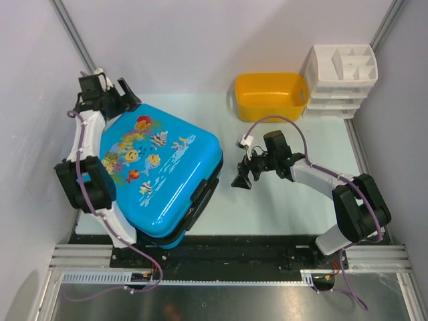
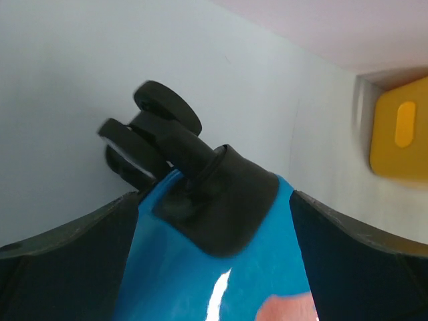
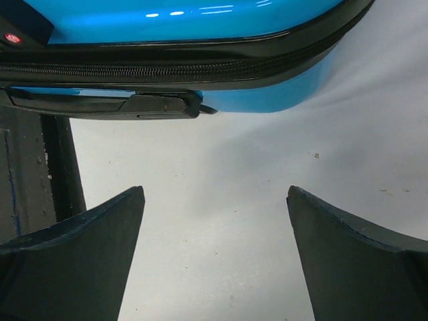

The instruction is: Open, take out, and arrange the luggage

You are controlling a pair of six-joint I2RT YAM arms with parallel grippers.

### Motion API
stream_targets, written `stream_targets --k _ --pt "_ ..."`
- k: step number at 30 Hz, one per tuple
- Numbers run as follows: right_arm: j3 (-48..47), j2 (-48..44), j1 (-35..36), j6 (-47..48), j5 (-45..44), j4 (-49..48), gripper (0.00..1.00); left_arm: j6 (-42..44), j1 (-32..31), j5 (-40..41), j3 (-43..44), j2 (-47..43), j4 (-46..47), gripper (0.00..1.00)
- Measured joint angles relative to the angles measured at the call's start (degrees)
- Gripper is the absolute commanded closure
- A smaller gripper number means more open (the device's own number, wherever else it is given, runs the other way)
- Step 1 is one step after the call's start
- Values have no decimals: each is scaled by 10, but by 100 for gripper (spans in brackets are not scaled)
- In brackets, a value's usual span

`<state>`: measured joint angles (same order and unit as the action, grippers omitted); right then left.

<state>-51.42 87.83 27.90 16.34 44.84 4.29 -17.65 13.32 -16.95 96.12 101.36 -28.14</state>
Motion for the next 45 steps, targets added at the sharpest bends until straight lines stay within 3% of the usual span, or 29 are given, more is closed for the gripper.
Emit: stream_targets --k 8,16,21,25,30,40,45 --pt "14 9 31 -17 -7 -39 6 -53 -31 7 89 127 -12 1" --pt "14 73 35 -78 -63 -215 1 -107 -89 -17 294 277 -28 5" --pt "5 101 28 -109 -64 -248 1 -99 -115 -1 341 299 -1 2" --pt "-22 120 20 -112 -70 -247 4 -40 -115 30 342 293 0 2" --pt "-30 104 4 -103 -79 -195 3 63 -107 23 222 184 7 0" --pt "-52 -16 -11 -88 -83 -64 4 194 3 -64 -37 -221 -22 2" --pt "-52 -36 -7 -92 -83 -11 5 217 33 -86 -143 -305 -96 0"
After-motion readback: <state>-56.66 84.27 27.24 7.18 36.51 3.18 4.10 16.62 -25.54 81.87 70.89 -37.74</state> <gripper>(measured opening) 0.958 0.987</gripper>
